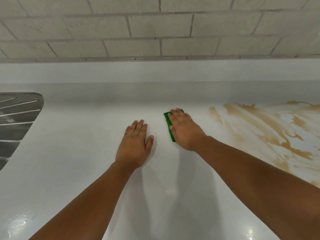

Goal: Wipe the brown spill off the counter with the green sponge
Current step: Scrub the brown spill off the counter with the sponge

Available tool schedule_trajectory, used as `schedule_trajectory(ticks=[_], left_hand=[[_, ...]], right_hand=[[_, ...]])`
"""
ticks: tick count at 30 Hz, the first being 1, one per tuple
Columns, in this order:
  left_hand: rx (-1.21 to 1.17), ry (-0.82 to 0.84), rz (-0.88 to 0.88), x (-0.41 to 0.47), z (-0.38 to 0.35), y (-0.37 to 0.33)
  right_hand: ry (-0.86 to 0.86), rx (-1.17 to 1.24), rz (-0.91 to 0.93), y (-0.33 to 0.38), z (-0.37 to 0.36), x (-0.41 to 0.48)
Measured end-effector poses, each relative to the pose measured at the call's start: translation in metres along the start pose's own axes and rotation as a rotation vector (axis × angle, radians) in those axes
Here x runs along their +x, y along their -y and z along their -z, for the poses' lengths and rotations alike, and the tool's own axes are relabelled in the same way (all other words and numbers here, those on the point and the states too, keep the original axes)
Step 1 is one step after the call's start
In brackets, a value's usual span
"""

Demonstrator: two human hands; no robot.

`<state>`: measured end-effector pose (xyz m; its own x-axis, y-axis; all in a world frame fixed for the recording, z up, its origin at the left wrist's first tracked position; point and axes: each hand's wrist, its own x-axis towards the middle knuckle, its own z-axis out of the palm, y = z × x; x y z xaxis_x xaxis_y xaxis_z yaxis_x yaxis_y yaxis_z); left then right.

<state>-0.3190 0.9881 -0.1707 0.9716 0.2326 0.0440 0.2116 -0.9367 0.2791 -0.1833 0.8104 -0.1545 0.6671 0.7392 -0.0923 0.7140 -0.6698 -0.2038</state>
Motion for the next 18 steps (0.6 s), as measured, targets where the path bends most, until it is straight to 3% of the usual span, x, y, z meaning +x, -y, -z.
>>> schedule_trajectory(ticks=[3,8,10,13,15,18], left_hand=[[-0.008,-0.001,0.009,0.0,0.0,0.0],[-0.19,-0.066,0.073,0.001,0.005,-0.001],[-0.257,-0.164,0.116,0.003,0.009,-0.003],[-0.255,-0.249,0.042,0.016,0.013,-0.021],[-0.272,-0.205,-0.028,0.035,0.01,-0.044],[-0.206,-0.035,-0.034,0.059,-0.005,-0.078]], right_hand=[[0.01,-0.005,-0.055,0.011,0.001,0.03],[0.023,0.052,0.026,0.04,-0.007,0.036],[0.045,0.164,0.042,0.044,-0.006,0.029],[0.021,0.512,-0.029,0.036,0.008,0.015],[-0.114,0.596,-0.103,0.022,0.016,0.002],[-0.256,0.423,-0.134,-0.004,0.015,-0.018]])
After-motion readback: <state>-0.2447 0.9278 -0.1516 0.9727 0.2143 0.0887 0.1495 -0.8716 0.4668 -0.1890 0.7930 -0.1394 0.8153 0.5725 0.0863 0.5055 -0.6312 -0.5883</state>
